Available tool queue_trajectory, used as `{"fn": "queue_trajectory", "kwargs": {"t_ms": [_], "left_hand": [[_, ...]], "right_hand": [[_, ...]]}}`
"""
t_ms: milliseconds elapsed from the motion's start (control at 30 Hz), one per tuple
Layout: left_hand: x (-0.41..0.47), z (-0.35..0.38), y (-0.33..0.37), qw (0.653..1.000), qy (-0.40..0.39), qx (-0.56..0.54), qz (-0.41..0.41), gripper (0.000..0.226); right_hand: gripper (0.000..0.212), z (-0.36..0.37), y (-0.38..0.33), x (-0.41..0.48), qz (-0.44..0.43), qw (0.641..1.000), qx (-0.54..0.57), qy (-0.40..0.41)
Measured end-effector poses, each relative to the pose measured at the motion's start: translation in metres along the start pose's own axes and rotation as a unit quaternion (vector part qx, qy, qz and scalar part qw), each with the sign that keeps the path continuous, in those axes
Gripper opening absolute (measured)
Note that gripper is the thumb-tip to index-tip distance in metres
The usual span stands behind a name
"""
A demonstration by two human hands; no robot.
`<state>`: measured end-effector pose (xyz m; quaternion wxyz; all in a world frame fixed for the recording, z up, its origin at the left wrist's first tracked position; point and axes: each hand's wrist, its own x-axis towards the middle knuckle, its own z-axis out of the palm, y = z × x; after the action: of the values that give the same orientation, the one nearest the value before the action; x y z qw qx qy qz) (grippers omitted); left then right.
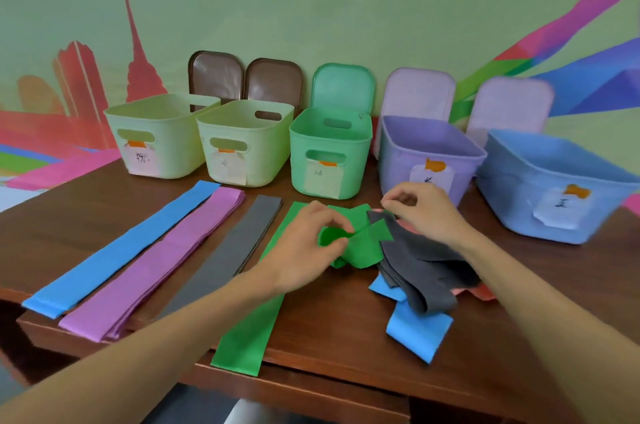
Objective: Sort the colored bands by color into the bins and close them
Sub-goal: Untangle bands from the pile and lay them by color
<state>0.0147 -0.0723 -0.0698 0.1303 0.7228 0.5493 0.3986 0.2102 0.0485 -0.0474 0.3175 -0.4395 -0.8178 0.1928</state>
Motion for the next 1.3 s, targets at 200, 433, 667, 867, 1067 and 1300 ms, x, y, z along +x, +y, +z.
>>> {"fn": "queue_trajectory", "kwargs": {"t_ms": [200,433,667,867,1067,1300], "left_hand": [[0.009,0.024,0.006,1.000,0.003,-0.008,0.003,0.020],[0.019,0.050,0.015,0.996,0.060,0.035,-0.052,0.038],[0.018,0.066,0.020,0.992,0.106,-0.033,-0.067,0.038],[0.012,0.076,0.017,0.975,0.193,-0.074,-0.075,0.032],[0.016,0.077,0.011,0.980,0.189,0.014,-0.060,0.022],[0.032,0.075,0.024,0.982,0.162,0.091,-0.023,0.033]], "right_hand": [[0.009,0.020,0.031,-0.017,0.027,0.996,0.086,0.014],[0.022,0.019,0.032,-0.024,0.000,0.995,0.100,-0.020],[0.016,0.014,0.033,-0.027,-0.035,0.995,0.093,0.003],[0.025,0.006,0.036,-0.023,-0.023,0.972,0.227,0.054],[0.018,-0.008,0.027,-0.028,-0.039,0.904,0.421,0.060],[0.018,-0.016,0.031,-0.030,-0.027,0.803,0.590,0.082]]}}
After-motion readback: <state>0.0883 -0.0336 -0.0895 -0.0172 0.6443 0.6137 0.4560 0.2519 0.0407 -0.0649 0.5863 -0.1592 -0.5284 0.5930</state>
